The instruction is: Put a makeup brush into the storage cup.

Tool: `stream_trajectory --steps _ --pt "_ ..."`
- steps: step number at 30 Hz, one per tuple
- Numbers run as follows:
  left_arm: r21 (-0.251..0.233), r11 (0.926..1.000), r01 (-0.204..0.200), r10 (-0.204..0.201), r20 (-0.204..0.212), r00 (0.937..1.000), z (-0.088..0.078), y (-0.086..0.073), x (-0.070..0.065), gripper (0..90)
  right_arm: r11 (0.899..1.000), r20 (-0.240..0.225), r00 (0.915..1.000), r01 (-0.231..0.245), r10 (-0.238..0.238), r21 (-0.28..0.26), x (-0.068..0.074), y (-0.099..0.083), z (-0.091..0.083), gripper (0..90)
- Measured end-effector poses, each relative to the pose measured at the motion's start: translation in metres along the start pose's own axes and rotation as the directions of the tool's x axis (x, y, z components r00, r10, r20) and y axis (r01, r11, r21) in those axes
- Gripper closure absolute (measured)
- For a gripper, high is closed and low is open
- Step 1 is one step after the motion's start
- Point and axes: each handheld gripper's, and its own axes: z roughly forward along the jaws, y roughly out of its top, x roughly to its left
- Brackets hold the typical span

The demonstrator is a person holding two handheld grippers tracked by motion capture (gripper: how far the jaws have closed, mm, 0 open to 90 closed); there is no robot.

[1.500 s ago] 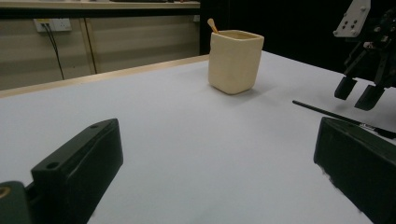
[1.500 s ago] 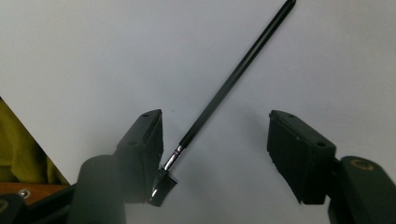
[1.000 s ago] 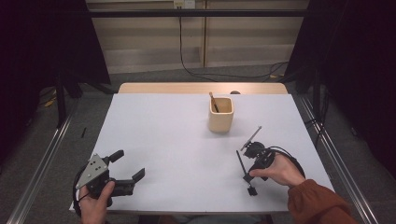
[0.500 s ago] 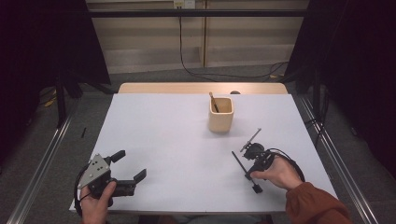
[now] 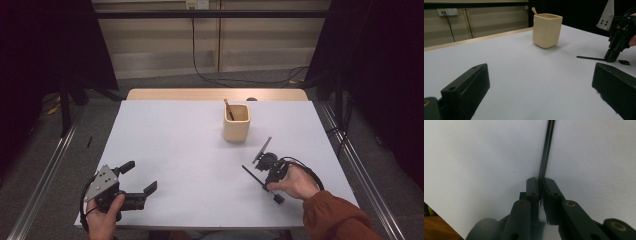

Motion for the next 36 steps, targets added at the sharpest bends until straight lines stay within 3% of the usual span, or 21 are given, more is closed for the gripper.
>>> stream_trajectory --steps 8,11,15,24,27,36 --pt "0.004 1.0000 0.001 -0.001 0.002 1.0000 0.001 0.000 0.001 1.5 1.000 -0.032 0.9995 -0.004 0.004 -0.012 -0.005 -0.002 -0.001 86.6" --pt "0.001 1.0000 -0.002 0.002 0.001 1.0000 0.000 0.000 0.001 1.5 0.999 -0.020 0.9998 0.000 0.000 -0.036 -0.004 -0.005 -0.001 86.6" --pt "0.000 1.0000 0.005 -0.005 -0.002 1.0000 0.000 0.000 0.002 1.5 0.998 -0.045 0.9990 -0.009 0.006 -0.061 -0.007 -0.008 -0.001 86.7" --pt "-0.001 1.0000 0.007 -0.007 -0.002 1.0000 0.000 0.000 0.002 1.5 0.991 -0.053 0.9983 -0.030 0.024 -0.131 -0.008 -0.013 -0.006 86.7" --pt "-0.002 1.0000 0.007 -0.007 -0.002 1.0000 0.000 0.000 0.002 1.5 0.985 -0.062 0.9977 -0.036 0.026 -0.166 -0.008 -0.015 -0.010 86.7" --pt "0.001 1.0000 0.008 -0.008 -0.006 1.0000 -0.001 0.000 0.002 1.5 0.956 -0.083 0.9961 -0.053 0.030 -0.287 -0.011 -0.024 -0.025 86.7"
